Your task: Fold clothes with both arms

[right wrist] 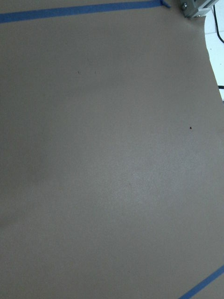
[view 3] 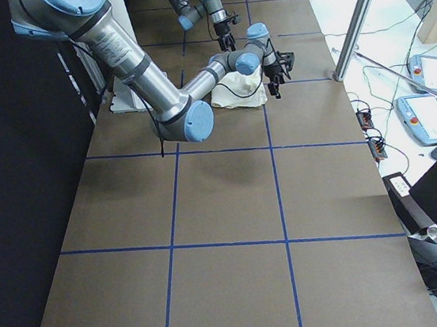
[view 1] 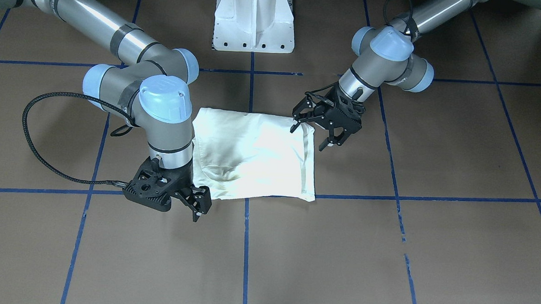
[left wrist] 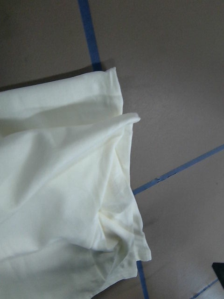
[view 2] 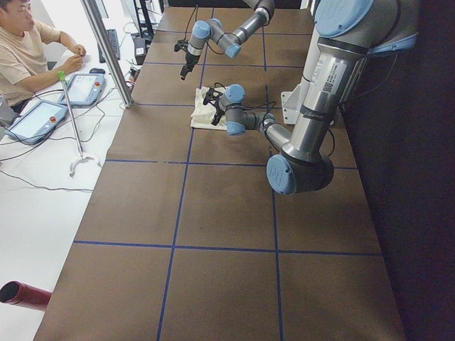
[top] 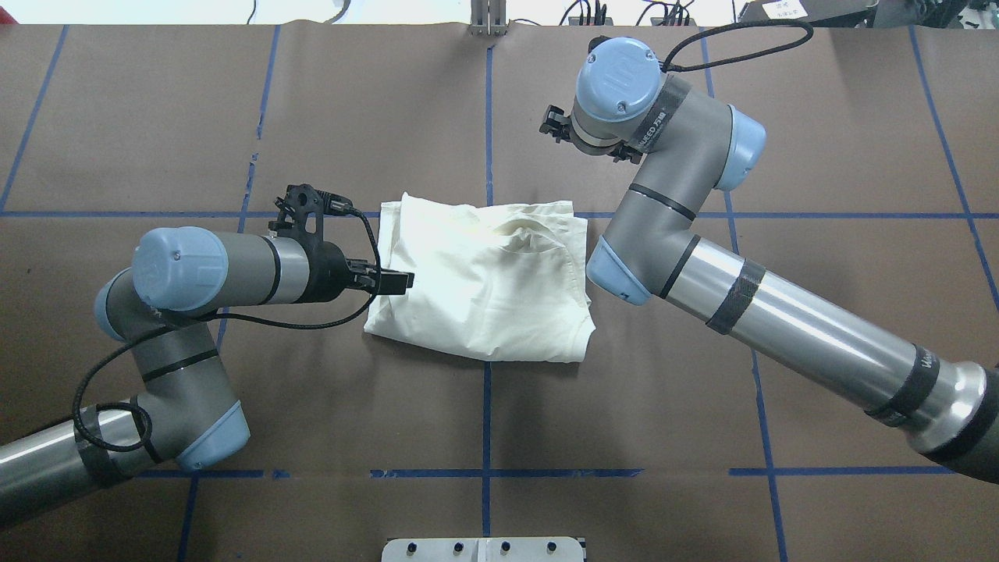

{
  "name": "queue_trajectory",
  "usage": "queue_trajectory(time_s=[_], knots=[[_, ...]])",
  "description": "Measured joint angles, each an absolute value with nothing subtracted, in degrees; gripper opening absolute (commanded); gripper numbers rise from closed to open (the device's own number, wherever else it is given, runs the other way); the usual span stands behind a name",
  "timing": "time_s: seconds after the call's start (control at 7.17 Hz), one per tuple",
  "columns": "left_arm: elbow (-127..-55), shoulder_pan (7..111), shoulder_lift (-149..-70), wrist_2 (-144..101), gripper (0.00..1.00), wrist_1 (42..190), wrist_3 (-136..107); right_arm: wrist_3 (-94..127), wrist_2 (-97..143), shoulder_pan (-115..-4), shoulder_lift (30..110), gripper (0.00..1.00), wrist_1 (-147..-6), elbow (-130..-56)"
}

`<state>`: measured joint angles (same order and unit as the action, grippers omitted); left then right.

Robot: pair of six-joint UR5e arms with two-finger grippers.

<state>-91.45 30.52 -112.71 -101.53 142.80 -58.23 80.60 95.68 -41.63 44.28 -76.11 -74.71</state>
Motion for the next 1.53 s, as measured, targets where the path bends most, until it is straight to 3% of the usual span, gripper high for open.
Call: queue_trajectory(time_s=[0.14,0.28,0.7,1.12,1.26,1.39,1.53], knots=[[-91.4,29.3,-112.6,-101.4,0.67,143.1,-57.3,80.6,95.7,-41.6,44.3,1.0,-76.1,-74.8],[-91.4,28.5,-112.4,-101.4,0.52,143.2,-56.3,80.6,95.6,-41.6,44.4,1.0,-76.1,-74.8],[-91.6,28.4,-112.2,-101.5,0.22,143.1,-55.3,80.6,95.6,-41.5,44.4,1.0,-76.1,-74.8],[-91.7,28.6,-110.0,-101.7,0.16,143.5,-51.4,80.7,95.4,-41.4,44.6,1.0,-76.1,-74.8],[-91.7,28.6,-109.5,-101.7,0.18,143.6,-50.8,80.7,95.3,-41.3,44.6,1.0,-76.0,-74.8],[-91.7,28.5,-109.3,-101.7,0.73,143.9,-50.6,80.7,95.3,-41.3,44.6,1.0,-76.0,-74.8],[-91.7,28.5,-109.2,-101.8,0.99,144.2,-50.5,80.7,95.3,-41.3,44.6,1.0,-76.0,-74.8]])
